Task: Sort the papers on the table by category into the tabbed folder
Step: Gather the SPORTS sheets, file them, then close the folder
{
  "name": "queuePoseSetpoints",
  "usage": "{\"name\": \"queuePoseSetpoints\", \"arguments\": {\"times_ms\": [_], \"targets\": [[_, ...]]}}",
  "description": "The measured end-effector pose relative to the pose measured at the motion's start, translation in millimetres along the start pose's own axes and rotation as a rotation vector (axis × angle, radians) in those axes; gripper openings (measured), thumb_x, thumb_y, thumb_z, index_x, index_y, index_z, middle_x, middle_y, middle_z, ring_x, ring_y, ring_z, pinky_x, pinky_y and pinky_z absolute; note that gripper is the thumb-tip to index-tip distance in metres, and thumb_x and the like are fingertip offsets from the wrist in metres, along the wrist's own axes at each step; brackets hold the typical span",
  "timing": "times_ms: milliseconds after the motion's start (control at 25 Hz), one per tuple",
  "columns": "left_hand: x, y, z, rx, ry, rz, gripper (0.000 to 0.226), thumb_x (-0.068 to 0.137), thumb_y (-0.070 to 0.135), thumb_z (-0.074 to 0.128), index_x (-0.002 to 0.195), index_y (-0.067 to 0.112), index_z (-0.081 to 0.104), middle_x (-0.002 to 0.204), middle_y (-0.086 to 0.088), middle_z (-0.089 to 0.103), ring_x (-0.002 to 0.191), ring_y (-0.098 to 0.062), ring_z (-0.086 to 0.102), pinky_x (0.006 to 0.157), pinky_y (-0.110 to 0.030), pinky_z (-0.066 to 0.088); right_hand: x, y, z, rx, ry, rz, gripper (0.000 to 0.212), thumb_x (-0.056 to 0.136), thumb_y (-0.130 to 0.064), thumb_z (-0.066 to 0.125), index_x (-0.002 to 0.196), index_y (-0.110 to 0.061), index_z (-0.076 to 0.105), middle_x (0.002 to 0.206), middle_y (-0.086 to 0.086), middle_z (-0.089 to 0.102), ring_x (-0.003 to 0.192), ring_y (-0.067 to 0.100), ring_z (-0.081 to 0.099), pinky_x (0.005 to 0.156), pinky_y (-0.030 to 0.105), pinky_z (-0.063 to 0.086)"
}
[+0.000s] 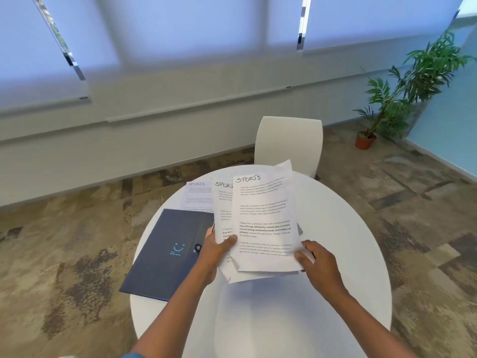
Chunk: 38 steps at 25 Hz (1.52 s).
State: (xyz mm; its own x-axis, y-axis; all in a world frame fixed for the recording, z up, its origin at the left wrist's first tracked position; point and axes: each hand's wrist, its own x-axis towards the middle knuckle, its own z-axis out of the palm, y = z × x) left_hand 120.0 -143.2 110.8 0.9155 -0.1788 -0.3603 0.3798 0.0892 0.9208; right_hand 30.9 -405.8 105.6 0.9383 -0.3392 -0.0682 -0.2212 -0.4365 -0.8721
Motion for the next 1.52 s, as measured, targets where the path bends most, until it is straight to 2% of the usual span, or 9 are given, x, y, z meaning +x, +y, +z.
{"name": "queuePoseSetpoints", "arguments": {"times_ms": [120, 280, 440, 600, 800, 920, 1200, 1320, 1520], "targets": [[-1, 2, -2, 0.028, -0.022, -0.003, 0.066, 0.071, 0.023, 0.080, 0.130, 0.012, 0.054, 0.123, -0.009, 0.069, 0.108, -0.028, 0.069, 0.095, -0.049, 0.055, -4, -4, 9, 0.025, -0.033, -0.037, 0.017, 0.091, -0.013, 0.067, 0.107, -0.018, 0.066, 0.103, -0.006, 0.067, 0.093, 0.011, 0.064, 0.085, 0.042, 0.058], [-7, 9, -3, 0.042, -0.027, 0.005, 0.059, 0.070, 0.017, 0.071, 0.128, 0.012, 0.056, 0.121, -0.008, 0.070, 0.107, -0.026, 0.070, 0.092, -0.044, 0.056, -4, -11, 11, 0.024, -0.017, -0.070, 0.020, 0.089, -0.015, 0.069, 0.109, -0.016, 0.064, 0.103, -0.001, 0.069, 0.093, 0.016, 0.064, 0.073, 0.022, 0.049], [-14, 15, -1, 0.039, -0.078, 0.014, 0.054, 0.072, 0.010, 0.065, 0.125, 0.011, 0.058, 0.117, -0.006, 0.073, 0.106, -0.027, 0.070, 0.089, -0.042, 0.057, 12, -22, 9, 0.163, -0.089, 0.032, 0.044, 0.083, -0.027, 0.077, 0.121, -0.024, 0.057, 0.113, -0.009, 0.068, 0.102, 0.013, 0.066, 0.084, 0.031, 0.052], [-17, 17, 2, 0.036, -0.122, -0.009, 0.049, 0.074, 0.010, 0.062, 0.123, 0.011, 0.062, 0.117, -0.009, 0.072, 0.108, -0.031, 0.068, 0.093, -0.046, 0.055, 38, -33, 4, 0.498, -0.203, 0.063, 0.063, 0.072, -0.034, 0.084, 0.128, -0.021, 0.058, 0.121, -0.002, 0.071, 0.110, 0.018, 0.068, 0.093, 0.041, 0.054], [-20, 17, 4, 0.035, -0.146, -0.026, 0.036, 0.086, 0.000, 0.055, 0.116, 0.017, 0.065, 0.115, -0.006, 0.074, 0.101, -0.022, 0.071, 0.073, -0.028, 0.056, 47, -50, 0, 0.513, -0.154, 0.049, 0.029, 0.082, -0.009, 0.076, 0.109, -0.017, 0.068, 0.109, 0.006, 0.075, 0.094, 0.021, 0.073, 0.079, 0.034, 0.059], [-21, 17, 4, 0.045, -0.139, 0.035, 0.036, 0.088, 0.012, 0.069, 0.124, 0.015, 0.064, 0.118, -0.005, 0.073, 0.105, -0.024, 0.071, 0.076, -0.031, 0.058, 43, -48, 3, 0.490, -0.144, 0.028, 0.028, 0.083, -0.009, 0.076, 0.108, -0.018, 0.069, 0.104, 0.000, 0.076, 0.093, 0.021, 0.073, 0.080, 0.036, 0.059], [-17, 6, -1, 0.111, -0.065, 0.076, 0.043, 0.087, 0.025, 0.071, 0.127, 0.013, 0.062, 0.116, -0.004, 0.073, 0.106, -0.026, 0.070, 0.091, -0.044, 0.057, 34, -42, 7, 0.436, -0.173, -0.013, 0.031, 0.083, -0.012, 0.077, 0.113, -0.014, 0.068, 0.105, -0.002, 0.076, 0.092, 0.017, 0.073, 0.077, 0.032, 0.060], [-18, -12, -2, 0.149, -0.025, 0.091, 0.030, 0.092, 0.022, 0.067, 0.122, 0.014, 0.065, 0.115, -0.002, 0.073, 0.107, -0.024, 0.069, 0.093, -0.043, 0.056, 25, -26, 11, 0.332, -0.154, -0.023, 0.028, 0.084, -0.014, 0.076, 0.111, -0.016, 0.067, 0.106, -0.004, 0.073, 0.093, 0.015, 0.071, 0.077, 0.030, 0.059], [-33, -52, -2, 0.252, 0.045, 0.075, 0.019, 0.091, 0.026, 0.067, 0.110, 0.028, 0.066, 0.108, 0.004, 0.074, 0.098, -0.014, 0.069, 0.079, -0.029, 0.058, 6, 12, 23, 0.167, -0.130, 0.034, 0.009, 0.086, -0.015, 0.074, 0.093, -0.014, 0.068, 0.092, 0.000, 0.074, 0.088, 0.023, 0.069, 0.073, 0.035, 0.054]]}}
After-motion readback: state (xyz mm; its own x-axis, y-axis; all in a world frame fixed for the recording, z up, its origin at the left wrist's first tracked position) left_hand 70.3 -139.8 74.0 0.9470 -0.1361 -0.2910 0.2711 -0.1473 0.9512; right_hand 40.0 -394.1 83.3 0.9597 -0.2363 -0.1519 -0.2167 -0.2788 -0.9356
